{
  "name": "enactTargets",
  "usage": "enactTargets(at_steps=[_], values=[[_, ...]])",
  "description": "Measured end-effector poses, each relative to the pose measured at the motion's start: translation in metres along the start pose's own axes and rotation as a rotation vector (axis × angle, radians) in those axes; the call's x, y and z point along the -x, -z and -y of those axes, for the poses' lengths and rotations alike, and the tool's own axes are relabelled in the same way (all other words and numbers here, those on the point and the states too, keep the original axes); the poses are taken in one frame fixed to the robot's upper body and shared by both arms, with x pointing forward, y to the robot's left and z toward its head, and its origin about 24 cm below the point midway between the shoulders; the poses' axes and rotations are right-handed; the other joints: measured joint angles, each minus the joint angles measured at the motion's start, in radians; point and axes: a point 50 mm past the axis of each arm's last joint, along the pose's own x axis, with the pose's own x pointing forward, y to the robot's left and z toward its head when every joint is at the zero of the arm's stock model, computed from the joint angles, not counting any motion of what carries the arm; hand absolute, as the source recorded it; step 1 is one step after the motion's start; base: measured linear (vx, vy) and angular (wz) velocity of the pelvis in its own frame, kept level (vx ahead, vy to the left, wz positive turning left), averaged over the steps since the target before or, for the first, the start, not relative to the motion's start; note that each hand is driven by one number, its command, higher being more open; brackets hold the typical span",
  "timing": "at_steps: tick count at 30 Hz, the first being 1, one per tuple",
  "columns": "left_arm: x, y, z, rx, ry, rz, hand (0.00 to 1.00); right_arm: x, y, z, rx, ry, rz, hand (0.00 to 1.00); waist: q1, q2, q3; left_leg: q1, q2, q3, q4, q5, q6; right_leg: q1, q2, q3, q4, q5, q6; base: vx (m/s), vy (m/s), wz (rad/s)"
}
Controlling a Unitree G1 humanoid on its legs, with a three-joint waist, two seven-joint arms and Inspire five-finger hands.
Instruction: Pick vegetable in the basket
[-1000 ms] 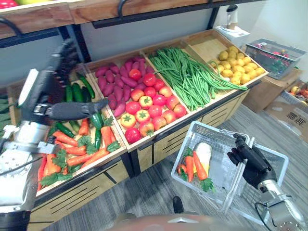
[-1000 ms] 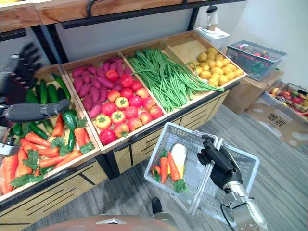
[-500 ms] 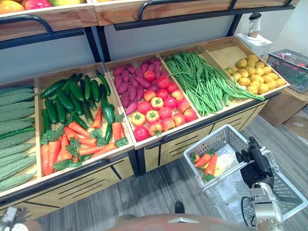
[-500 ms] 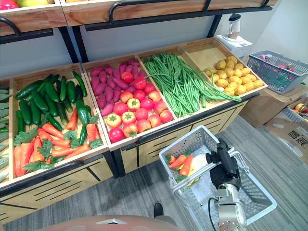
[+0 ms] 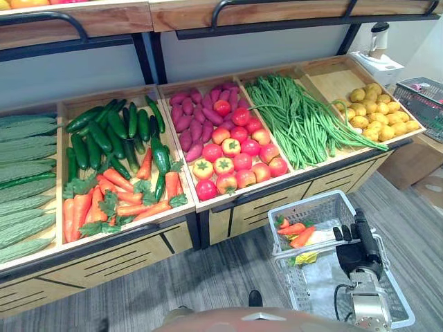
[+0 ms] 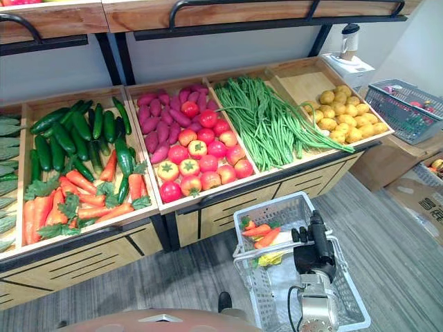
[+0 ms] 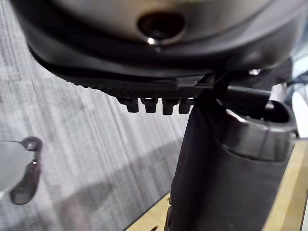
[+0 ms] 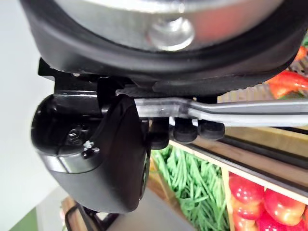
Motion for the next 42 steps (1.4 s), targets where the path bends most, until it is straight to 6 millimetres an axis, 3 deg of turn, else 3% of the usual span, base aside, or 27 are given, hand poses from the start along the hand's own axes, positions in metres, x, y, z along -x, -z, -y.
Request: enactTargets(at_steps=[8, 11, 18, 27, 31, 32, 33, 34, 36, 37, 38, 39, 40, 42], values=[[0.014, 0.035, 0.026, -0.362, 0.286, -0.091, 1.00, 0.001, 0.018, -0.006, 0.005, -0.026, -0.071, 0.00, -0.001, 0.018, 0.014, 0.046, 0.011, 0.057, -0.036, 0.005, -0.003, -0.001, 0.005, 0.046, 0.001, -0.005, 0.005, 0.04, 0.016, -0.17], [0.012, 0.031, 0.029, -0.405, 0.330, -0.092, 1.00, 0.001, 0.025, -0.011, 0.006, -0.046, -0.097, 0.00, -0.001, 0.011, 0.027, 0.073, 0.018, 0.096, -0.028, -0.015, -0.003, -0.007, 0.021, 0.084, 0.032, -0.023, 0.009, 0.05, 0.017, -0.40], [0.010, 0.027, 0.035, -0.454, 0.379, -0.075, 1.00, -0.007, 0.028, -0.024, 0.007, -0.098, -0.108, 0.00, -0.016, 0.017, 0.081, 0.081, 0.046, 0.192, 0.131, -0.130, 0.004, -0.037, 0.053, 0.188, 0.142, -0.072, 0.021, 0.04, 0.040, -0.44], [0.012, 0.022, 0.048, -0.585, 0.478, -0.022, 1.00, 0.001, 0.021, -0.024, 0.010, -0.123, -0.092, 0.00, -0.032, 0.025, 0.135, -0.011, 0.049, 0.261, 0.426, -0.298, 0.062, -0.108, 0.068, 0.290, 0.277, -0.118, 0.065, -0.02, 0.131, -0.26], [0.013, 0.021, 0.049, -0.587, 0.478, -0.013, 1.00, 0.006, 0.017, -0.030, -0.035, -0.136, -0.045, 0.00, -0.044, 0.027, 0.164, -0.033, 0.090, 0.352, 0.570, -0.385, 0.091, -0.126, 0.104, 0.389, 0.269, -0.090, 0.102, -0.15, 0.232, -0.79], [0.013, 0.019, 0.049, -0.586, 0.480, 0.001, 1.00, 0.007, 0.016, -0.033, -0.042, -0.148, -0.040, 0.00, -0.048, 0.019, 0.169, -0.037, 0.111, 0.396, 0.606, -0.407, 0.100, -0.135, 0.119, 0.431, 0.250, -0.067, 0.103, -0.20, 0.255, -1.12], [0.012, 0.015, 0.052, -0.603, 0.489, 0.022, 1.00, 0.007, 0.016, -0.035, -0.048, -0.154, -0.036, 0.00, -0.047, 0.019, 0.173, -0.037, 0.120, 0.429, 0.619, -0.413, 0.105, -0.138, 0.118, 0.442, 0.230, -0.044, 0.081, -0.16, 0.207, -1.02], [0.011, 0.011, 0.054, -0.624, 0.498, 0.043, 1.00, 0.008, 0.017, -0.035, -0.054, -0.154, -0.036, 0.00, -0.045, 0.008, 0.177, -0.036, 0.120, 0.450, 0.619, -0.413, 0.107, -0.147, 0.104, 0.425, 0.217, -0.029, 0.059, -0.15, 0.181, -0.93], [0.008, -0.004, 0.063, -0.692, 0.524, 0.109, 1.00, 0.009, 0.020, -0.037, -0.069, -0.152, -0.034, 0.00, -0.048, -0.010, 0.192, -0.036, 0.147, 0.528, 0.610, -0.397, 0.136, -0.206, 0.024, 0.166, 0.282, -0.046, 0.026, -0.13, 0.124, -0.84], [0.008, -0.007, 0.065, -0.695, 0.527, 0.117, 1.00, 0.009, 0.019, -0.037, -0.068, -0.150, -0.033, 0.00, -0.049, -0.008, 0.192, -0.033, 0.155, 0.545, 0.597, -0.390, 0.139, -0.216, 0.010, 0.092, 0.336, -0.063, 0.002, -0.08, 0.073, -0.76], [0.007, -0.010, 0.068, -0.698, 0.529, 0.129, 1.00, 0.008, 0.018, -0.037, -0.067, -0.150, -0.030, 0.00, -0.043, -0.011, 0.190, -0.012, 0.154, 0.585, 0.550, -0.363, 0.141, -0.218, -0.030, -0.020, 0.456, -0.108, -0.054, -0.03, 0.027, -0.81], [0.007, -0.011, 0.069, -0.695, 0.531, 0.133, 1.00, 0.007, 0.017, -0.039, -0.067, -0.158, -0.024, 0.00, -0.037, -0.012, 0.187, 0.011, 0.150, 0.625, 0.496, -0.333, 0.144, -0.195, -0.067, -0.105, 0.560, -0.165, -0.077, 0.00, 0.011, -0.88], [0.008, -0.011, 0.069, -0.695, 0.532, 0.133, 1.00, 0.005, 0.017, -0.041, -0.067, -0.166, -0.022, 0.00, -0.032, -0.011, 0.183, 0.018, 0.150, 0.646, 0.476, -0.322, 0.142, -0.180, -0.086, -0.146, 0.599, -0.189, -0.083, 0.04, -0.036, -1.11], [0.007, -0.012, 0.066, -0.691, 0.520, 0.139, 1.00, -0.007, 0.017, -0.059, -0.070, -0.235, -0.021, 0.00, -0.010, -0.027, 0.170, 0.030, 0.156, 0.765, 0.456, -0.309, 0.140, -0.121, -0.166, -0.315, 0.685, -0.297, -0.098, 0.02, -0.067, -1.47]])
